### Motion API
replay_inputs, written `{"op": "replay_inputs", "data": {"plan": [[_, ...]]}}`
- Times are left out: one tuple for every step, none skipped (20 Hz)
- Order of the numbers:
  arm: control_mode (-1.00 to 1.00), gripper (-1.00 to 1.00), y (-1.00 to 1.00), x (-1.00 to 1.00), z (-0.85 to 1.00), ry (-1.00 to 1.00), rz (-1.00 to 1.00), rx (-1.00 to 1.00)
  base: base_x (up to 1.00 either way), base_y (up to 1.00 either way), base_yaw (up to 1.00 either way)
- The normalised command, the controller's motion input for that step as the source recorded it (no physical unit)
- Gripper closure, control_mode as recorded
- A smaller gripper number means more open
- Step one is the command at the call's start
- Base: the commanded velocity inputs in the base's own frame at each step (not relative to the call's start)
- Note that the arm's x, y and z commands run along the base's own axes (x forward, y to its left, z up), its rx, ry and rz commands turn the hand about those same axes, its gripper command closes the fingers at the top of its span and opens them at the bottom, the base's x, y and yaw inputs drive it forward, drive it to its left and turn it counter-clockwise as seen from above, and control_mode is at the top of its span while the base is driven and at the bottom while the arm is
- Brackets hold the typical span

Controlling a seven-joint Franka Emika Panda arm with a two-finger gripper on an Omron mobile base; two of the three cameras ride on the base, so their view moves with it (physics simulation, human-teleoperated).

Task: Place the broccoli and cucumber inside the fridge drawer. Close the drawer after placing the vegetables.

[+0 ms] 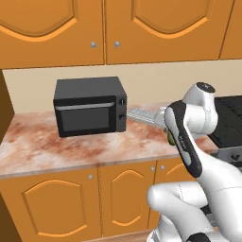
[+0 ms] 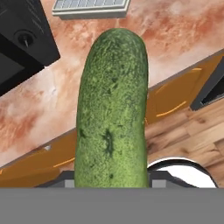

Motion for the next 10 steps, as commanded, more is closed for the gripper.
{"op": "replay_inputs", "data": {"plan": [[-1.0,1.0,0.0,-0.81,0.74,-0.05,0.0,0.0,0.0,0.0,0.0],[-1.0,1.0,0.0,-0.79,0.61,-0.07,0.0,0.0,0.0,0.0,0.0],[-1.0,1.0,0.0,-0.76,0.59,-0.09,0.0,0.0,0.0,0.0,0.0],[-1.0,1.0,0.0,-0.65,0.53,-0.13,0.0,0.0,0.0,0.0,0.0],[-1.0,1.0,0.0,-0.58,0.57,-0.12,0.0,0.0,0.0,0.0,0.0],[-1.0,1.0,0.0,-0.53,0.47,-0.11,0.0,0.0,0.0,0.0,0.0],[-1.0,1.0,0.0,-0.34,0.21,-0.05,0.0,0.0,0.0,0.0,0.0],[-1.0,1.0,0.0,-0.04,0.0,0.0,0.0,0.0,0.0,0.0,0.0],[-1.0,1.0,0.0,0.0,0.0,0.0,0.0,0.0,0.0,0.0,0.0],[-1.0,1.0,0.01,0.0,0.0,0.0,0.0,0.0,0.0,0.0,0.0]]}}
